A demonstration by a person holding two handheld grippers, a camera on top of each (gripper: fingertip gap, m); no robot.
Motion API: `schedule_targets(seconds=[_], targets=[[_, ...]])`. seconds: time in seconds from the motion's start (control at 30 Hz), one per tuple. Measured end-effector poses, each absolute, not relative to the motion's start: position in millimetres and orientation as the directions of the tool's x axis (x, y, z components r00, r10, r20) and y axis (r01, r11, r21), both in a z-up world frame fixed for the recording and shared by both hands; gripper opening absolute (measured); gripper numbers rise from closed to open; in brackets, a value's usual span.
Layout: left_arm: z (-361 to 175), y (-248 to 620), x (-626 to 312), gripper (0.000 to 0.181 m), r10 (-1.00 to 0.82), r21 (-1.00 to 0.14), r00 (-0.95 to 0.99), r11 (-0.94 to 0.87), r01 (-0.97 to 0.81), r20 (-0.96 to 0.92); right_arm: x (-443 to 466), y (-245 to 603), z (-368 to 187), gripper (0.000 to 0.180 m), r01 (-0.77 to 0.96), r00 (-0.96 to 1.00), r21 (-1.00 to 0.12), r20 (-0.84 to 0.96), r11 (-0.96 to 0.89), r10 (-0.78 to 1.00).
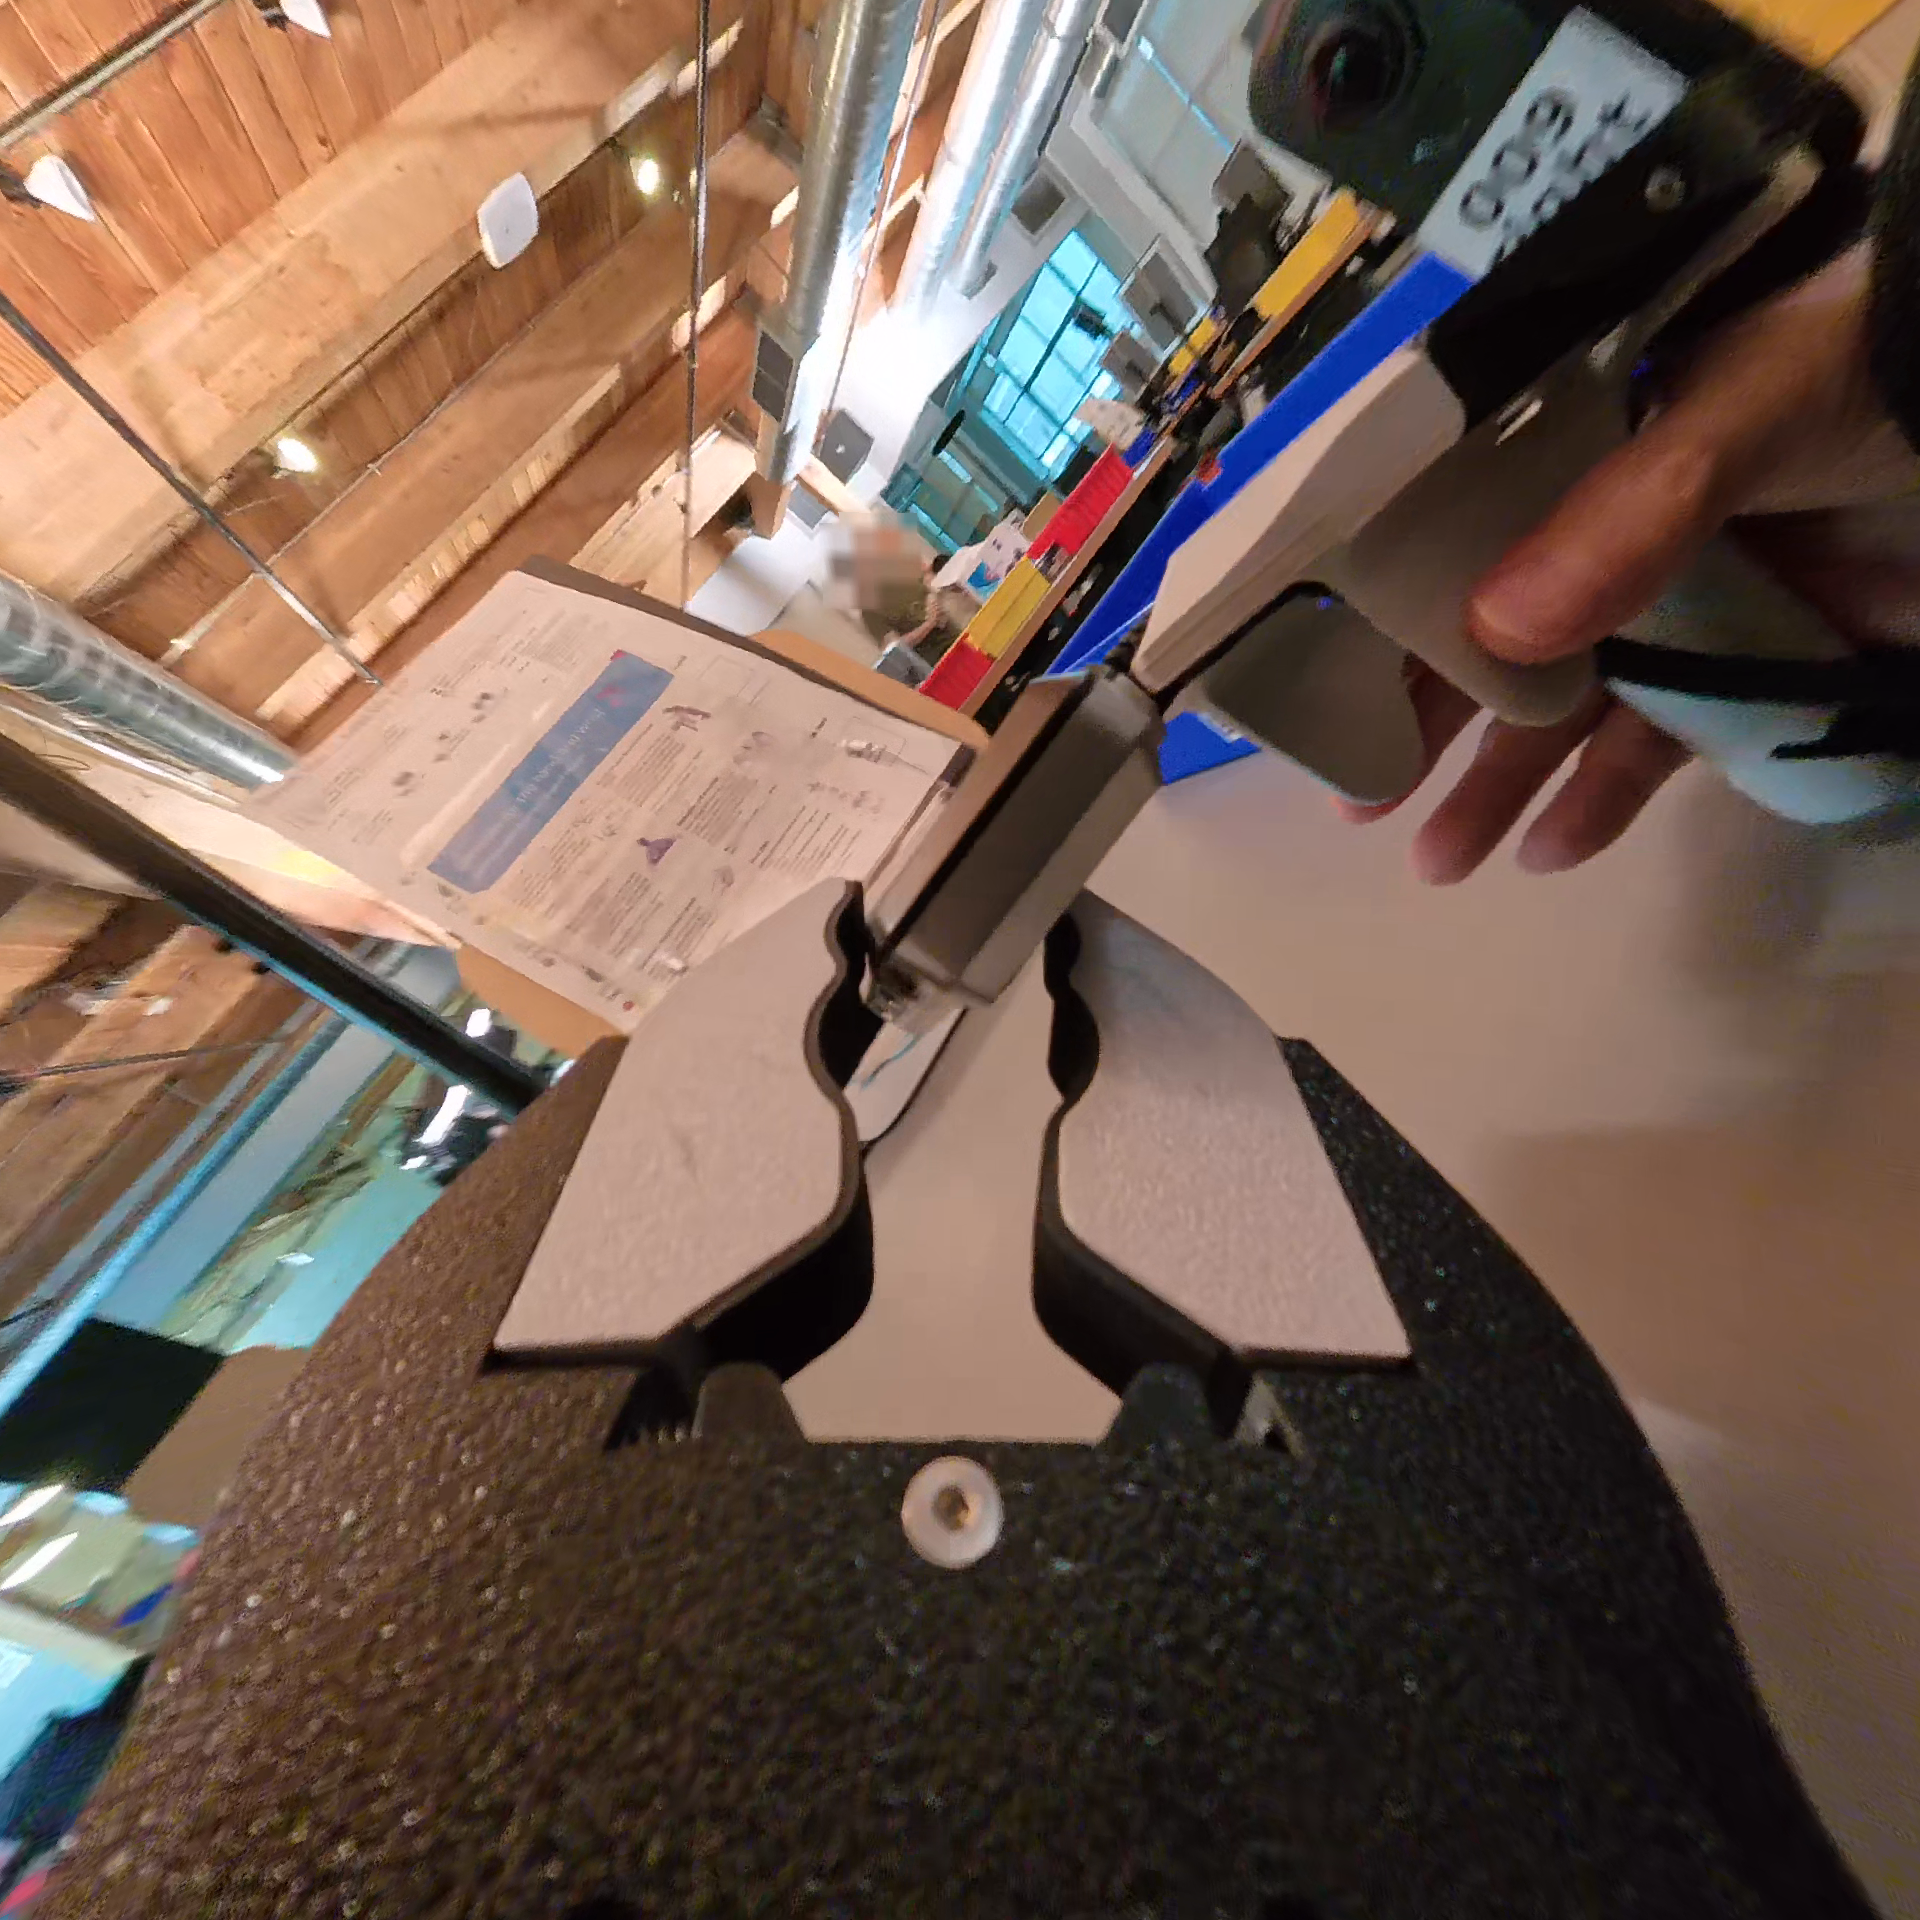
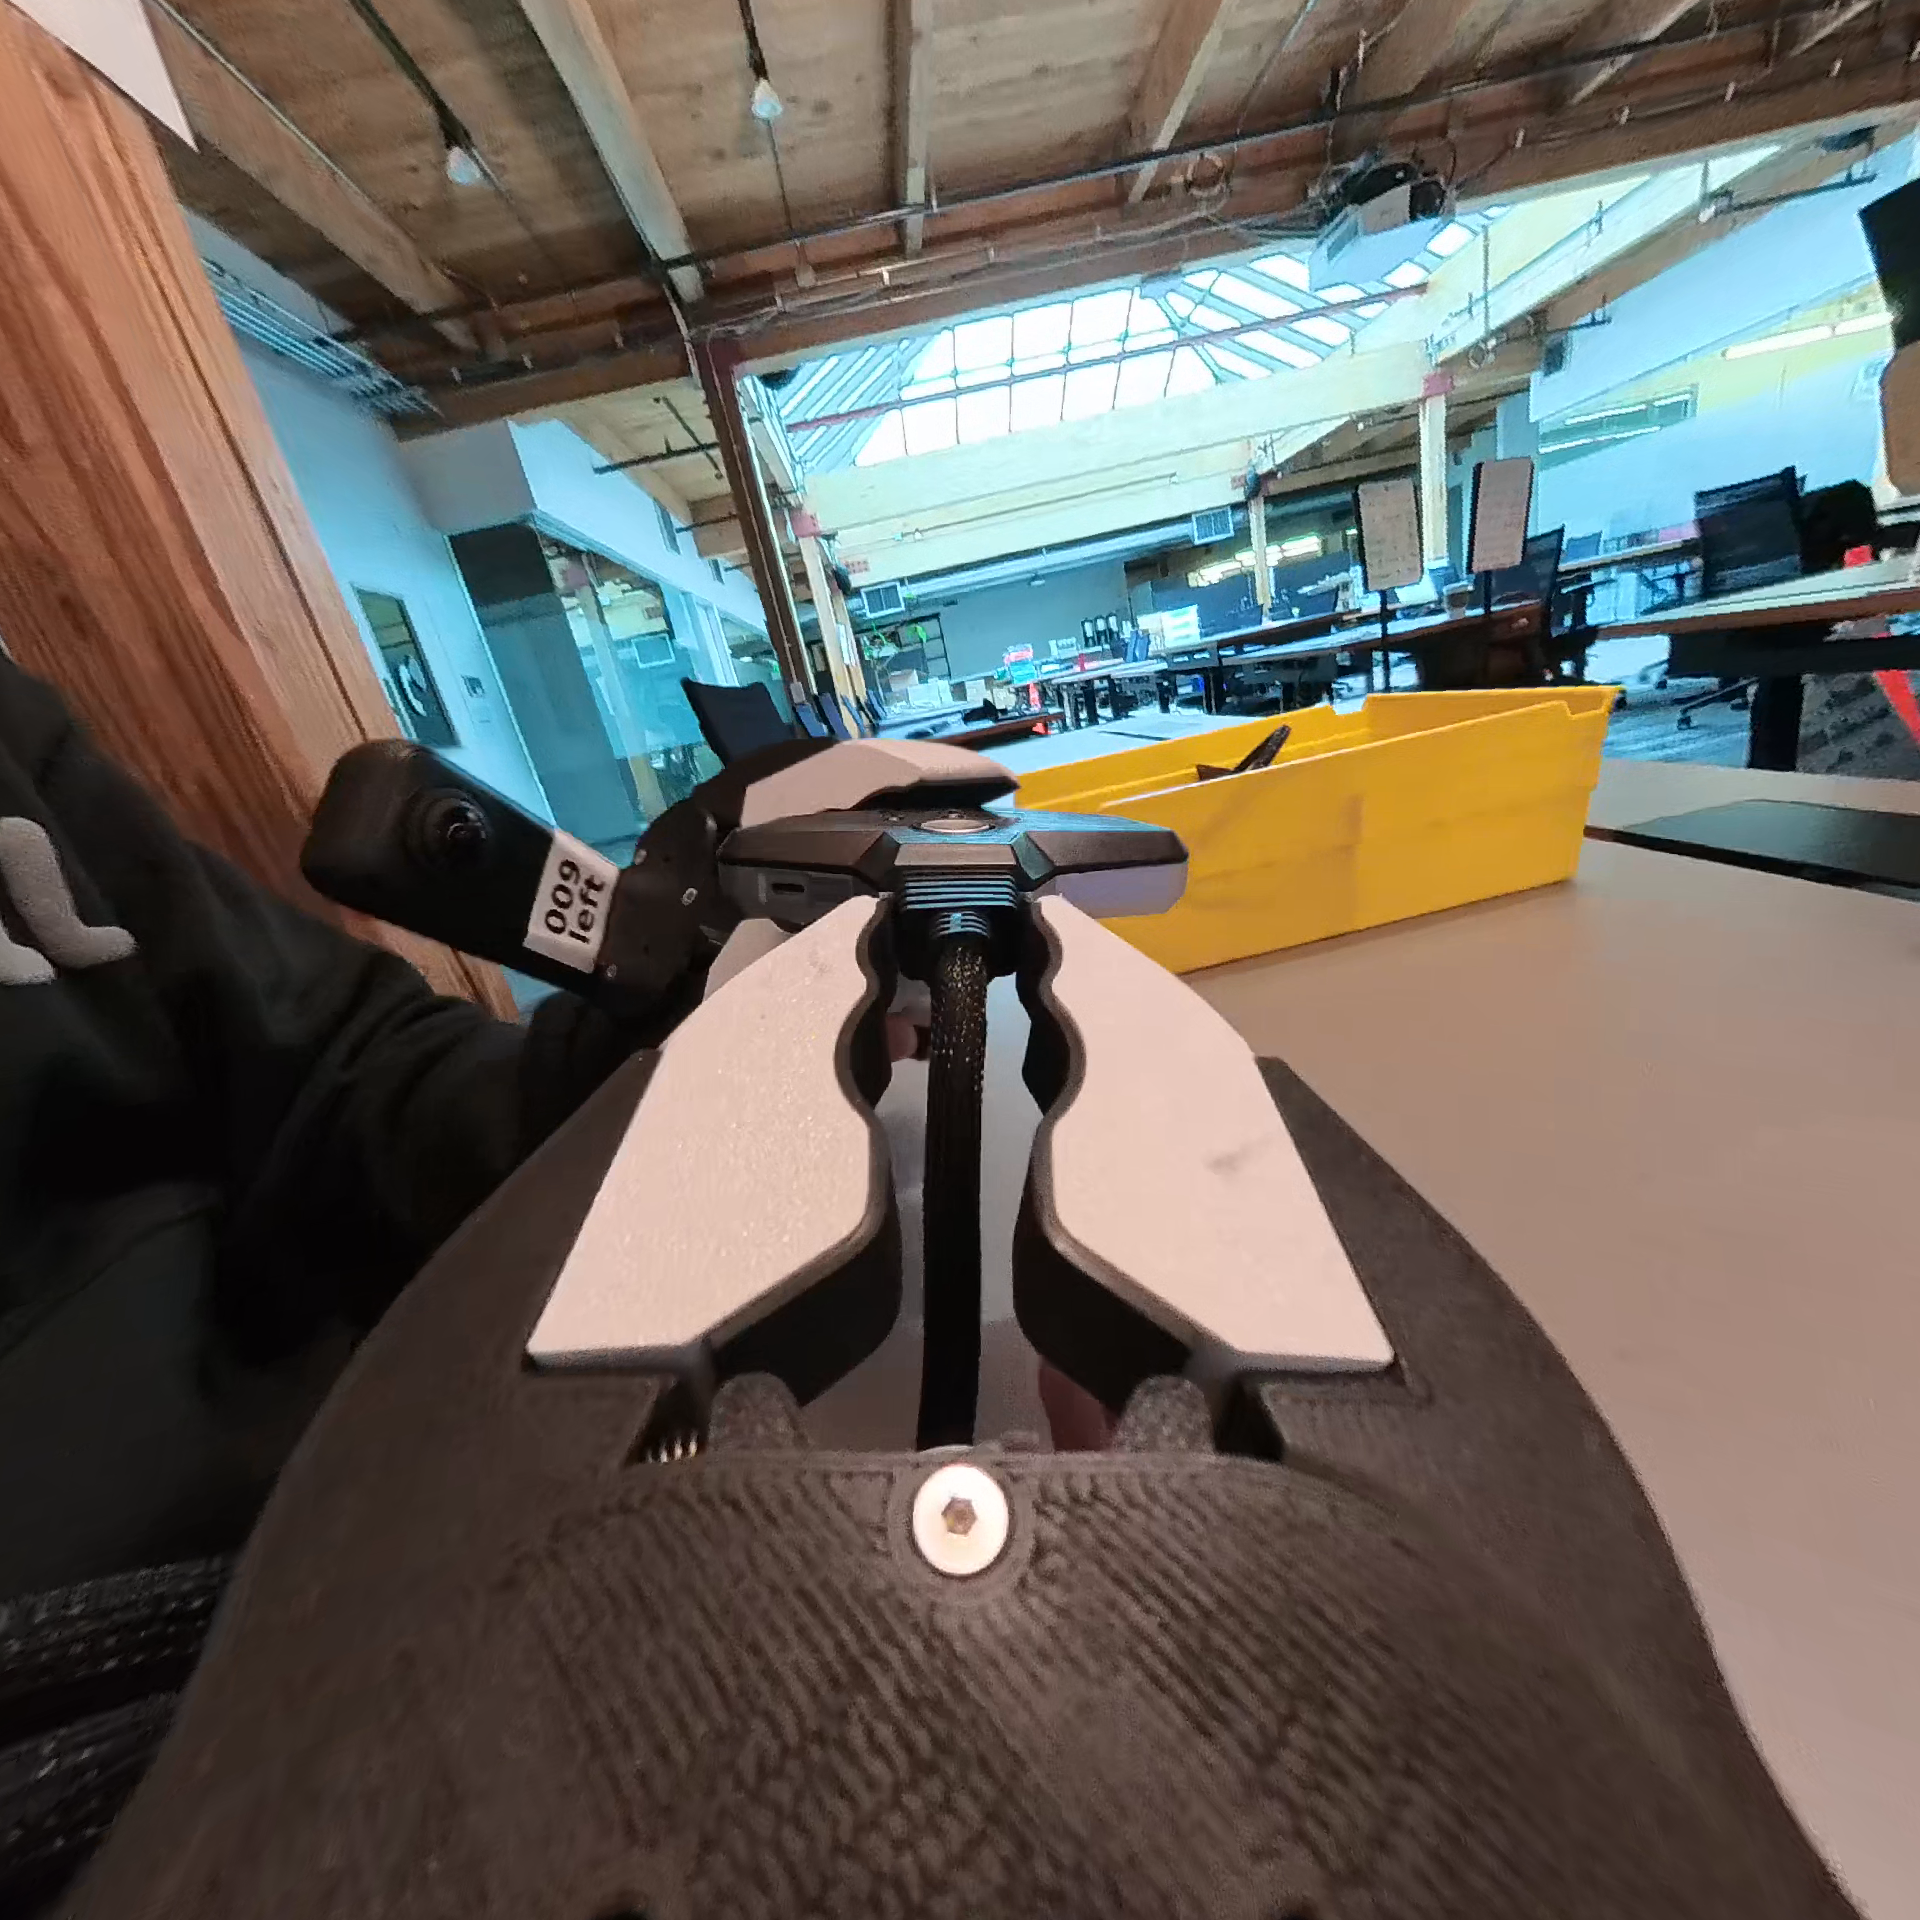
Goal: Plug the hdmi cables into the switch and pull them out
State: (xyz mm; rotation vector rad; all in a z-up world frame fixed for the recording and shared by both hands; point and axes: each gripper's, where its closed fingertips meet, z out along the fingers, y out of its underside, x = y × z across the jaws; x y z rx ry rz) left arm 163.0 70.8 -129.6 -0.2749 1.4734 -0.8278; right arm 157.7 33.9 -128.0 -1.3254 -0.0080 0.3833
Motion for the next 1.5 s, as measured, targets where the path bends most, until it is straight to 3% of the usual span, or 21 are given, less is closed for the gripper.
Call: schedule_targets(seconds=[0.17,0.27,0.33,0.43,0.5,0.6,0.77,0.87,0.93,1.0,1.1,1.27,1.4,1.5], targets=[[-106,74,147,0.038,-0.726,-0.764,-0.280,0.506,0.401,-0.628,176,19,-118,0.022,-0.359,0.917,-0.890,-0.281,0.280,0.282],[-89,109,142,0.041,-0.792,-0.844,-0.322,0.416,0.339,-0.519,191,9,-121,0.022,-0.354,0.929,-0.885,-0.295,0.301,0.225],[-93,139,140,0.040,-0.797,-0.866,-0.339,0.440,0.238,-0.499,195,7,-122,0.022,-0.342,0.936,-0.888,-0.293,0.307,0.195],[-114,208,142,0.041,-0.846,-0.869,-0.262,0.492,-0.049,-0.464,193,9,-125,0.022,-0.336,0.938,-0.895,-0.289,0.294,0.193],[-119,253,143,0.040,-0.909,-0.897,-0.175,0.407,-0.169,-0.379,190,11,-125,0.022,-0.330,0.938,-0.900,-0.280,0.284,0.204],[-123,305,155,0.040,-0.991,-0.940,-0.075,0.131,-0.315,-0.113,185,15,-127,0.022,-0.328,0.936,-0.907,-0.273,0.266,0.222],[-152,330,196,0.034,-0.943,-0.800,-0.100,-0.210,-0.562,0.317,178,19,-127,0.022,-0.319,0.933,-0.915,-0.256,0.249,0.253],[-154,322,219,0.030,-0.822,-0.707,-0.116,-0.397,-0.585,0.558,177,17,-126,0.022,-0.312,0.933,-0.915,-0.244,0.256,0.265],[-152,320,230,0.017,-0.736,-0.648,-0.113,-0.500,-0.575,0.668,174,15,-124,0.022,-0.300,0.934,-0.917,-0.226,0.263,0.278],[-156,318,236,0.000,-0.701,-0.626,-0.114,-0.538,-0.564,0.704,172,12,-120,0.022,-0.304,0.930,-0.909,-0.218,0.284,0.297],[-154,322,240,0.000,-0.683,-0.634,-0.111,-0.589,-0.501,0.722,173,8,-118,0.022,-0.303,0.929,-0.906,-0.212,0.296,0.303],[-114,328,224,0.000,-0.877,-0.849,-0.142,-0.385,-0.361,0.459,174,-1,-111,0.022,-0.336,0.916,-0.877,-0.221,0.342,0.334],[-100,337,213,0.000,-0.921,-0.855,-0.062,-0.329,-0.401,0.384,174,-2,-111,0.022,-0.329,0.920,-0.881,-0.217,0.340,0.327],[-129,354,211,0.030,-0.927,-0.788,0.074,-0.352,-0.505,0.366,172,1,-112,0.022,-0.327,0.919,-0.886,-0.216,0.328,0.330]])
